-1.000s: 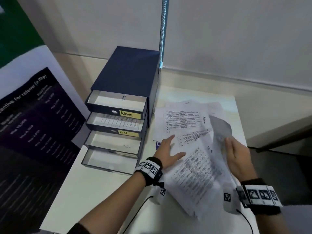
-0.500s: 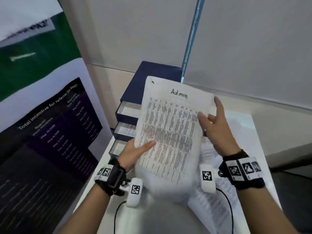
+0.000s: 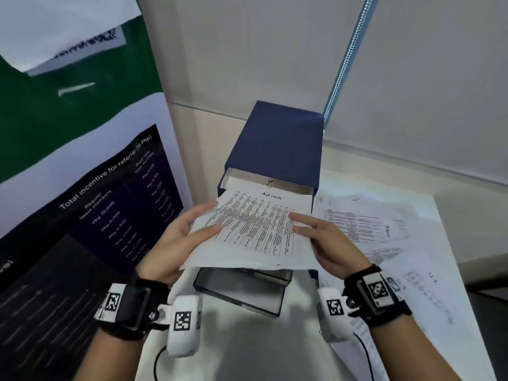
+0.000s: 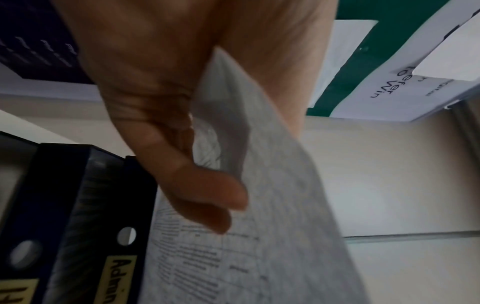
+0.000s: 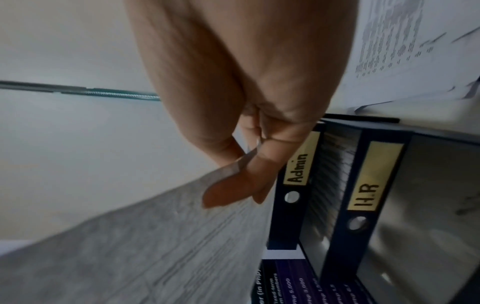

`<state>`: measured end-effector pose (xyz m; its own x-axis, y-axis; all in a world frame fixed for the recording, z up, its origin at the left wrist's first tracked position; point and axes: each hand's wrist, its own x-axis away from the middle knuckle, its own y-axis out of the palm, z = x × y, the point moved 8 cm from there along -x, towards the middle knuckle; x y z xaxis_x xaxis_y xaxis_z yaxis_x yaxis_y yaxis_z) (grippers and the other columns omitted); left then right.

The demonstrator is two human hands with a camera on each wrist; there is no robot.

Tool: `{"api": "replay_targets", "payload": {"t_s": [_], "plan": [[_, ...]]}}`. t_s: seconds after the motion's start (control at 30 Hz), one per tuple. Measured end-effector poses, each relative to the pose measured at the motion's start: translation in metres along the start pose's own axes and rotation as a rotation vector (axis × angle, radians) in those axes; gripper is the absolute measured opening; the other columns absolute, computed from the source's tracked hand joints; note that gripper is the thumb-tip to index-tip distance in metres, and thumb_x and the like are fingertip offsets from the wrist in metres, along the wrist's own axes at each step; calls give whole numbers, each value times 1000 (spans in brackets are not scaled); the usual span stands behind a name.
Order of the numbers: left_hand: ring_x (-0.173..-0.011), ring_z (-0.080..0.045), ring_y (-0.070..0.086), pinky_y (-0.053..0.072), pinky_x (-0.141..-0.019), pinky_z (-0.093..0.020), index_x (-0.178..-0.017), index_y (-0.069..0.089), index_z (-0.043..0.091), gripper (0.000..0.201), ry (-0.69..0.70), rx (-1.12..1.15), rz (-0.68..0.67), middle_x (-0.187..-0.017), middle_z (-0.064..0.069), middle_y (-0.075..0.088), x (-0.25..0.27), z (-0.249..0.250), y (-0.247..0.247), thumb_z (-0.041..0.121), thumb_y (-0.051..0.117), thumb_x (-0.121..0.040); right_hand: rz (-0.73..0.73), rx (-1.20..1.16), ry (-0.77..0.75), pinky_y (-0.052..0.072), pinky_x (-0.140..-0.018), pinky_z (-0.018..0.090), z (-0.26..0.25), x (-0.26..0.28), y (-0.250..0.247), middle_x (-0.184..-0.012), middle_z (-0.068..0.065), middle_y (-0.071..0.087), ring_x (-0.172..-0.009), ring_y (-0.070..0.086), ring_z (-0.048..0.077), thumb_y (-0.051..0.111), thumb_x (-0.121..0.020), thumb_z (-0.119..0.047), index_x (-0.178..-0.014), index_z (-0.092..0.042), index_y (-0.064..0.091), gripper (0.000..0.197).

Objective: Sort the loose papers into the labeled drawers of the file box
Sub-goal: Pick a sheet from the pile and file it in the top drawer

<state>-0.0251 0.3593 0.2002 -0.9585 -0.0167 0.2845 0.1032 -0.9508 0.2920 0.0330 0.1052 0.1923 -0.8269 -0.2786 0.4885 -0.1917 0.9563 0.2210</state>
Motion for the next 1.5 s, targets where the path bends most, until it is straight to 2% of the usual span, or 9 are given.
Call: {"api": "replay_targets", "payload": {"t_s": [0.17,0.33,0.47,0.63,0.77,1.0,1.23,1.37,1.5], "plan": [[-54,-4,53,36,-36,-11,-122,68,14,39,57,47,-17,-95,-4,69,-12,17,-4,12,64,-82,43,-126,-44,58,-71,19,-20,-29,-2,-127,11,58,-79,71,5,50,-97,0,-139,4,46,42],[-59,-9,55,48,-50,-13,-111,74,15,28,174,-144,187,-108,-18,69,-42,18,-18,6,73,-85,128,-20,-5,52,-50,22,-18,-37,-14,-96,7,70,-66,66,12,60,-97,-14,-137,-16,50,42],[-49,-10,64,57,-64,-18,-111,73,19,27,256,-335,283,-106,-13,73,-53,25,-13,13,76,-84,-170,151,36,59,-71,30,-8,-18,2,-72,5,61,-65,61,13,65,-89,-1,-129,-11,59,42],[-88,-16,69,52,-88,-26,-112,74,21,34,370,-642,357,-107,2,73,-77,38,4,35,78,-81,55,142,-56,59,-71,20,-18,-53,-14,-105,16,69,-78,72,11,68,-85,6,-111,6,66,26],[-113,-30,55,42,-98,-37,-116,68,7,40,360,-1217,270,-121,-11,62,-126,37,37,39,62,-93,258,165,-110,57,-53,20,-33,-81,-28,-83,17,71,-54,69,14,71,-87,-6,-108,1,65,22],[-124,-30,42,32,-105,-44,-123,67,26,47,219,-1721,259,-133,-12,48,-175,13,48,52,37,-98,176,272,-155,50,-43,26,-34,-74,-44,-72,14,70,-43,57,18,61,-97,-25,-112,-13,61,20],[-141,-25,32,19,-116,-48,-119,70,28,48,379,-1656,76,-155,-3,35,-166,2,108,52,33,-100,307,158,-109,50,-49,27,20,-42,-153,-75,11,68,-52,57,21,65,-94,-22,-109,-8,68,21],[-112,-21,52,38,-100,-39,-107,72,27,19,648,-1364,143,-120,-1,56,-135,19,146,31,62,-91,720,719,173,51,-87,38,104,-11,-293,-113,15,68,-100,65,31,63,-93,-22,-126,-6,62,37],[-80,-1,58,42,-76,-13,-99,74,23,14,626,-1030,-278,-92,9,66,-111,-37,237,17,64,-91,628,1115,564,44,-101,45,202,15,-349,-144,16,37,-124,48,38,54,-92,-37,-135,-7,44,53]]}}
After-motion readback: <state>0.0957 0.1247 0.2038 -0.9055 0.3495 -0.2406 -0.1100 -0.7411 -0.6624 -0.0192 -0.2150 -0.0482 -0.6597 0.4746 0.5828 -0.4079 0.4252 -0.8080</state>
